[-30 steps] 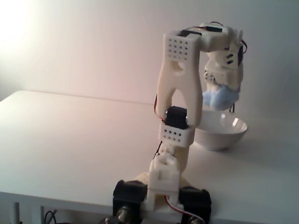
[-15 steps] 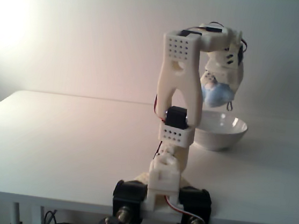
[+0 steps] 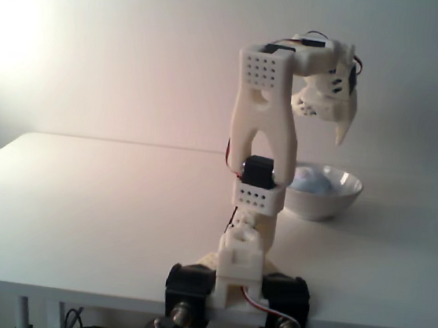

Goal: Grasp a skyblue doll and put it into the bowl.

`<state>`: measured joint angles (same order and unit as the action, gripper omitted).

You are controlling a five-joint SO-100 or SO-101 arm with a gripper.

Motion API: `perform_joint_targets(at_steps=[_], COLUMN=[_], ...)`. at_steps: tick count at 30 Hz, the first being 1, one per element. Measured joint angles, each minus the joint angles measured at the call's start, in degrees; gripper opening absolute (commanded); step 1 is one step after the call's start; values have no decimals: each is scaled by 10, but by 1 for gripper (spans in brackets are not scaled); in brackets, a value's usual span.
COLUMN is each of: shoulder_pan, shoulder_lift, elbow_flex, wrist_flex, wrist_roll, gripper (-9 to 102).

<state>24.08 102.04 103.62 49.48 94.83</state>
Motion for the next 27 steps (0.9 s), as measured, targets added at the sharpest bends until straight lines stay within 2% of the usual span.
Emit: perform_joint_targets(at_steps=[3, 6, 14, 18, 22, 27], shoulder_pan=[0, 0, -2, -3, -26, -65], shoulder_lift=[0, 0, 14, 38, 60, 99], elbow_flex=[0, 0, 0, 0, 0, 0], wrist_flex=[0, -1, -1, -1, -1, -1], wrist_roll=[0, 0, -2, -3, -3, -3], gripper=[77, 70, 31, 16, 9, 7])
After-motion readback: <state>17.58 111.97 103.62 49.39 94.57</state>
